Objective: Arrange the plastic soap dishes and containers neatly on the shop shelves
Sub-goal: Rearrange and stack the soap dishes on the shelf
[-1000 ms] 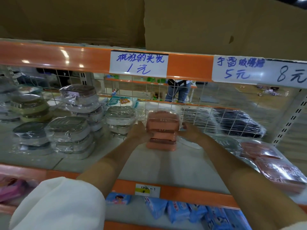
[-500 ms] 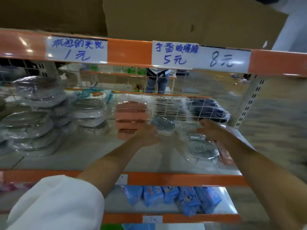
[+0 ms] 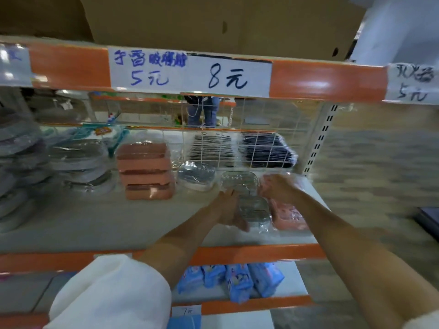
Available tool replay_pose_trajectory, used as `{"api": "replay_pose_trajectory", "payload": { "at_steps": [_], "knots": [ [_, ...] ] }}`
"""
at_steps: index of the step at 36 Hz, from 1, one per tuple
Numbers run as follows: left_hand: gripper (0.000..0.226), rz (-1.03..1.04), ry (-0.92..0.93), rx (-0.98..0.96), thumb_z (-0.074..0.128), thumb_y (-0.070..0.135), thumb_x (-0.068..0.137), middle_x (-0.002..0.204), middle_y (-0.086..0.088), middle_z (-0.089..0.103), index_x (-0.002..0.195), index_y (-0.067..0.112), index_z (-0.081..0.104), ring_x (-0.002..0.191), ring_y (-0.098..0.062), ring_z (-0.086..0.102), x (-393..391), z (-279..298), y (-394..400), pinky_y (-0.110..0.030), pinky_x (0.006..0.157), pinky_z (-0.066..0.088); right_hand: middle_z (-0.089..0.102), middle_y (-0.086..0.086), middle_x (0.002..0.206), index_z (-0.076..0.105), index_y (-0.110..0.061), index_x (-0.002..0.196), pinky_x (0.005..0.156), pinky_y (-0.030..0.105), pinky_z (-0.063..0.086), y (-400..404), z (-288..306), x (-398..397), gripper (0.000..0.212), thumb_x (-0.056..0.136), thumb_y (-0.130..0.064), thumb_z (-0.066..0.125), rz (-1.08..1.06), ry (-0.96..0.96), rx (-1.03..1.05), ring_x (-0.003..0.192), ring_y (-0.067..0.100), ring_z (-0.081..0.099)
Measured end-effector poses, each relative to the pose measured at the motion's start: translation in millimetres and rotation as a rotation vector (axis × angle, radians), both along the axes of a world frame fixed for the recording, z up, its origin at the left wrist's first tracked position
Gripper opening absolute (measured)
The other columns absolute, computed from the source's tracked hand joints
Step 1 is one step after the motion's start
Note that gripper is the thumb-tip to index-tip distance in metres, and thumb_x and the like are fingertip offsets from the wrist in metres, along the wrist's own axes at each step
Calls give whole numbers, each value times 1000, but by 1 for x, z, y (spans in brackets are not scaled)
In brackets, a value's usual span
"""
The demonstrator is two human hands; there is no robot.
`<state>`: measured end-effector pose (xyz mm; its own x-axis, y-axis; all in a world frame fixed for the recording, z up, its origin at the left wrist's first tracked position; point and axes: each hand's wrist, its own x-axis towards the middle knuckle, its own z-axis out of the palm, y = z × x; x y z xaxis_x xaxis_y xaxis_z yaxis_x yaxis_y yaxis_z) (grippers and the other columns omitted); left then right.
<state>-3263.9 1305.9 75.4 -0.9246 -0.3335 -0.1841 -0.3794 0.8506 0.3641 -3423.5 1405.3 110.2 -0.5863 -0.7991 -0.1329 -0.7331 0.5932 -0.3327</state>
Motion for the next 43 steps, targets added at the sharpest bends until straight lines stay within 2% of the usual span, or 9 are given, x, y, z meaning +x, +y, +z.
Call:
{"api": "replay_pose_trajectory", "payload": {
  "at_steps": [4, 8, 11, 16, 20, 27, 32, 35, 43],
  "knots": [
    [109, 85, 34, 23, 86, 46, 61, 147, -9, 28, 147, 14, 27, 136, -28, 29, 16, 4, -15, -38, 113, 28, 54, -2, 88, 57, -8, 111, 56, 15, 35, -16, -6, -3, 35, 85, -25, 72, 54, -28, -16, 71, 8, 49],
    [111, 158, 14, 15, 89, 47, 55, 135, -8, 35, 143, 13, 32, 125, -26, 37, 46, -1, -40, -38, 107, 35, 50, 10, 131, 43, -5, 137, 90, 27, 45, -36, -11, -1, 72, 77, -26, 79, 120, -48, -2, 116, 25, 51],
    [104, 217, -12, 24, 90, 46, 53, 129, -2, 41, 138, 17, 37, 118, -21, 43, 72, 5, -49, -34, 100, 41, 13, 15, 159, 20, -11, 152, 116, 44, 25, -48, -12, 2, 99, 77, -39, 77, 190, 34, 142, 143, 34, 23],
    [115, 333, -10, 20, 82, 68, 32, 125, 9, 55, 133, 26, 44, 111, -13, 54, 107, -1, -74, -37, 97, 48, 17, 16, 159, 11, -14, 154, 116, 52, 18, -58, -14, 7, 113, 72, -61, 72, 218, 226, 273, 145, 39, 14],
    [97, 351, 21, 19, 90, 46, 53, 128, 5, 56, 136, 21, 46, 115, -13, 52, 124, 7, -72, -31, 101, 43, 22, 15, 155, 29, -13, 147, 114, 51, 21, -59, -15, 15, 103, 69, -66, 70, 214, 269, 299, 143, 37, 16],
    [105, 384, 140, 64, 91, 39, 56, 137, 0, 42, 142, 18, 35, 123, -18, 42, 134, 3, -70, -31, 105, 37, 24, 16, 150, 38, -9, 138, 111, 49, 31, -54, -6, 17, 96, 65, -58, 78, 196, 91, 167, 138, 37, 22],
    [115, 384, 187, 28, 90, 43, 53, 145, -4, 35, 146, 13, 30, 131, -22, 36, 138, -3, -70, -30, 109, 31, 47, 19, 134, 53, -8, 122, 84, 34, 47, -67, 0, 0, 125, 20, -75, 76, 214, -121, 79, 118, 37, 51],
    [108, 417, 229, 56, 90, 35, 59, 144, -4, 36, 145, 14, 29, 131, -23, 37, 140, -6, -70, -32, 109, 33, 47, 12, 130, 56, -15, 123, 93, 35, 48, -68, 21, 27, 127, 19, -87, 69, 304, -162, -23, 114, 30, 52],
    [84, 592, 253, 170, 84, 16, 70, 123, -1, 47, 138, 10, 34, 113, -18, 49, 164, -14, -72, -4, 73, 37, 33, 8, 135, 43, -14, 140, 109, 35, 34, -85, 18, 123, 87, 68, -42, 84, 483, -245, -51, 127, 23, 36]
  ]
}}
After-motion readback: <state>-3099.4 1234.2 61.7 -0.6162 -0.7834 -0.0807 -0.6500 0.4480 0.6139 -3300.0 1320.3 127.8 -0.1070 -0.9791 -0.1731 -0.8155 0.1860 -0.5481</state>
